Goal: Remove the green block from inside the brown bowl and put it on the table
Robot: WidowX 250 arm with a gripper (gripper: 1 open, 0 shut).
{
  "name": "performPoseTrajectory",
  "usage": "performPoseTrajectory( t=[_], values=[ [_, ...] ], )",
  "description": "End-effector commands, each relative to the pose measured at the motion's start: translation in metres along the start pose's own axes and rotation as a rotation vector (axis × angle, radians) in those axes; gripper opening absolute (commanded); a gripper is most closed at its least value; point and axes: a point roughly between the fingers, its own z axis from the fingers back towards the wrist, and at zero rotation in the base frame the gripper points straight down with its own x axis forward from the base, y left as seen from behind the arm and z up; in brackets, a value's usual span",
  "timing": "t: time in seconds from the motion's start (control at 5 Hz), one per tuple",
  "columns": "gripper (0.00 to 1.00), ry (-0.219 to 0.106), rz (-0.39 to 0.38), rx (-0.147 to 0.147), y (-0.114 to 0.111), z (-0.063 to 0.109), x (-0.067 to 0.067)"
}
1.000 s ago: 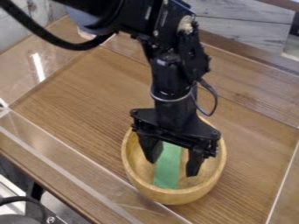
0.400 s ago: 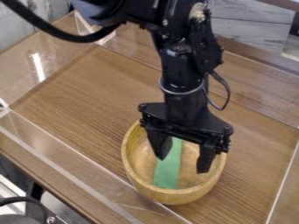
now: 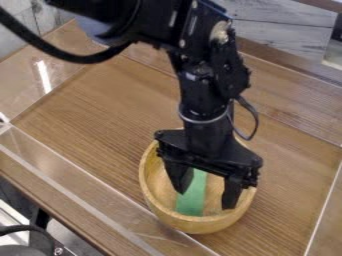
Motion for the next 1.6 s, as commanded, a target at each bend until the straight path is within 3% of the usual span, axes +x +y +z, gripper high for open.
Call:
performPoseTrajectory(
  t=[0.0,0.4,0.6,0.8,1.2,1.4],
  values=[
    [1.0,-0.038,-0.032,-0.02,-0.004,0.002,-0.001],
    [1.0,-0.041,-0.032,-0.018,0.003,-0.027,0.001],
    [0.0,-0.041,-0.059,-0.017,-0.006,-0.031,0.004],
    [0.0,-0.038,-0.093,-0.016,-0.014,-0.03,0.005],
    [0.0,-0.024,-0.107,0.006,-0.002,-0.02,0.025],
    [0.0,-0.033,0.03,0.02,-0.004,-0.029,0.027]
  ],
)
